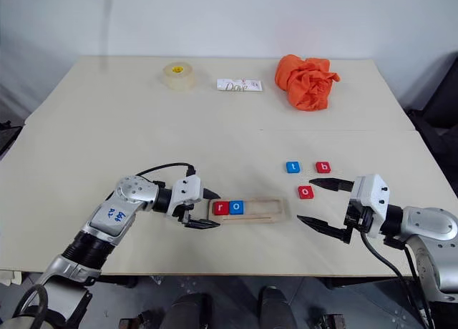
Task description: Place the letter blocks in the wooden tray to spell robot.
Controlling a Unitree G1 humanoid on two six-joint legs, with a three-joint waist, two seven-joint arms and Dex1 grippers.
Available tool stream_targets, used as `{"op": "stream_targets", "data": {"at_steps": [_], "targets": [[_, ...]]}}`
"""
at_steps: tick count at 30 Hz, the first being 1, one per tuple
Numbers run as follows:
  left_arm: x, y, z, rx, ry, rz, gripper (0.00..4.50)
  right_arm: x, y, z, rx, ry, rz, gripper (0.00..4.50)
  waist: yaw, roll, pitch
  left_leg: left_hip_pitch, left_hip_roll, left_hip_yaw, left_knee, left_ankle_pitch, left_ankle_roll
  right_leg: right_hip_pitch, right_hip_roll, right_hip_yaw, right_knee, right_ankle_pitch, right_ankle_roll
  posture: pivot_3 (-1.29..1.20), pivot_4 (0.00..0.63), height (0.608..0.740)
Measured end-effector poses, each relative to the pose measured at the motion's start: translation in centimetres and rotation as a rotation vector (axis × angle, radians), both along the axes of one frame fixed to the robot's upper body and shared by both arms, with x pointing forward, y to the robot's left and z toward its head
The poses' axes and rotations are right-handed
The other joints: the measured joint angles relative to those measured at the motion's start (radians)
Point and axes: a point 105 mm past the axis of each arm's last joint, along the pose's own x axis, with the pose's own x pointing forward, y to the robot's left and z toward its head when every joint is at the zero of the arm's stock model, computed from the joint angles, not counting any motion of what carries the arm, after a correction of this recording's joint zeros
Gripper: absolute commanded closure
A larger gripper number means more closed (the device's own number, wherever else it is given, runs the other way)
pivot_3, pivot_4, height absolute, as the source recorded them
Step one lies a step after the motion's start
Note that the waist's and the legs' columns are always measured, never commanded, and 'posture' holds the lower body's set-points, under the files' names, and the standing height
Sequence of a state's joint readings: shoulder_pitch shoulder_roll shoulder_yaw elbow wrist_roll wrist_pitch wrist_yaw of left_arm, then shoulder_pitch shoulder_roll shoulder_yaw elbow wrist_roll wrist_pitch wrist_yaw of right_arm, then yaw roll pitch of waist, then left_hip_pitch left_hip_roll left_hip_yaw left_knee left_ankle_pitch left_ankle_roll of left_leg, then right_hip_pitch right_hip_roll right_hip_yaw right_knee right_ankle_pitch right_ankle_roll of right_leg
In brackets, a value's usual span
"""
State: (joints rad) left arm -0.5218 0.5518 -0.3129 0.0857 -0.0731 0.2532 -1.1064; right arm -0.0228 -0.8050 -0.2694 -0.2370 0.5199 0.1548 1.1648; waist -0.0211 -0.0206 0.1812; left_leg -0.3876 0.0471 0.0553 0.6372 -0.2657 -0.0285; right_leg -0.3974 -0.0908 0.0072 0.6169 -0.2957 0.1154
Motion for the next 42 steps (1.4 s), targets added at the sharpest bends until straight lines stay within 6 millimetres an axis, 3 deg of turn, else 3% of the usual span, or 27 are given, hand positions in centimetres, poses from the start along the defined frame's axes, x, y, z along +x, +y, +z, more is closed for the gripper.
{"op": "stream_targets", "data": {"at_steps": [6,11,18,23,28,33,42], "targets": [[-0.8,0.3,0.4,0.003,-0.008,-0.016,0.05,0.5,0.2,0.9,0.000,-0.032,0.011,0.00,-0.003,0.000,0.000,0.000,0.000,0.000,0.000,0.000,0.000,0.000,0.000,0.000,0.000,0.000,0.000,0.00,0.150,0.740],[-0.6,3.1,2.7,-0.072,-0.083,0.023,0.05,0.8,0.1,0.9,0.010,-0.022,-0.012,0.00,-0.006,0.000,0.000,0.000,0.001,0.000,0.000,0.000,0.000,0.000,0.000,0.000,0.000,0.000,0.000,0.00,0.150,0.740],[-1.2,6.1,5.4,-0.286,-0.152,0.048,0.05,1.7,-1.3,-0.3,0.083,0.055,-0.191,0.00,0.000,0.000,0.000,0.000,0.000,0.000,0.000,0.000,0.000,0.000,-0.002,-0.001,0.000,0.000,0.000,0.00,0.150,0.740],[-1.8,8.2,4.2,-0.341,-0.149,0.071,0.05,2.1,-2.5,-2.2,0.127,0.151,-0.385,0.00,-0.001,0.000,0.000,0.000,0.000,0.000,0.000,0.000,0.000,0.000,-0.002,-0.001,0.000,0.000,-0.001,0.00,0.150,0.740],[-1.8,9.9,2.6,-0.350,-0.154,0.107,0.05,1.5,-2.9,-2.7,0.117,0.214,-0.516,0.00,-0.003,0.000,0.000,0.000,0.000,0.000,0.000,0.000,0.001,0.000,-0.003,-0.001,0.000,-0.001,-0.002,0.00,0.150,0.740],[-2.2,9.5,3.4,-0.492,-0.169,0.060,0.05,1.0,-2.9,-3.8,0.154,0.261,-0.601,0.00,-0.002,0.000,0.000,-0.001,0.000,0.000,-0.001,-0.001,0.001,0.000,-0.003,-0.001,-0.001,-0.001,-0.001,0.00,0.150,0.740],[-2.7,9.4,3.5,-0.501,-0.154,0.008,0.05,0.9,-3.2,-4.9,0.201,0.273,-0.684,0.00,-0.006,0.000,0.000,-0.001,0.000,0.000,-0.001,-0.001,0.001,0.000,-0.002,-0.001,-0.001,-0.001,-0.001,0.00,0.150,0.740]]}}
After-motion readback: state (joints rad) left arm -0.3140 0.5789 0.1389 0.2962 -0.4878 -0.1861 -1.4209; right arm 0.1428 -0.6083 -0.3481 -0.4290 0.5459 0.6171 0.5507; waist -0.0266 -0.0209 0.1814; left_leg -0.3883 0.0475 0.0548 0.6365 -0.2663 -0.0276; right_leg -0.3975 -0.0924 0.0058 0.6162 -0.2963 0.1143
